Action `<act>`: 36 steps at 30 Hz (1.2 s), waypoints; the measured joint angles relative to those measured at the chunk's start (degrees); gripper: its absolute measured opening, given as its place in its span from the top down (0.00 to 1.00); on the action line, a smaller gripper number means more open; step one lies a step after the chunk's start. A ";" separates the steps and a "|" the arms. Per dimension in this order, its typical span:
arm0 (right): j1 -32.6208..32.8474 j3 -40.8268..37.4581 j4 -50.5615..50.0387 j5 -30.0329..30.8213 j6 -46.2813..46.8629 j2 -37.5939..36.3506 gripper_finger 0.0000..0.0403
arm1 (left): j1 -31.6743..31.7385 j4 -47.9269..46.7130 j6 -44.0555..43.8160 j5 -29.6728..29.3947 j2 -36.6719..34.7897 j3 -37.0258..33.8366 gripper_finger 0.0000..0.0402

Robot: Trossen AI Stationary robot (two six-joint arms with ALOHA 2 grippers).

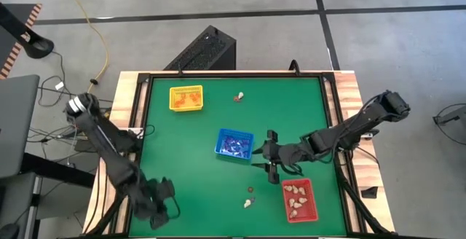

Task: Sort Halloween decoration
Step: Put the skull toy into the red bin

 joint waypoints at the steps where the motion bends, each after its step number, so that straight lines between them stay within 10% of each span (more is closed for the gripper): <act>1: -0.15 0.00 0.08 0.00 0.01 0.00 0.44 | -0.56 -0.99 -3.03 1.60 2.13 1.21 0.66; 17: -0.55 0.00 0.11 -2.01 0.90 0.02 0.44 | -2.06 -2.62 -11.09 12.54 19.39 4.59 0.53; 36: -0.69 0.00 0.15 -2.67 0.90 0.07 0.44 | -1.25 -4.42 -9.97 4.38 19.92 4.57 0.52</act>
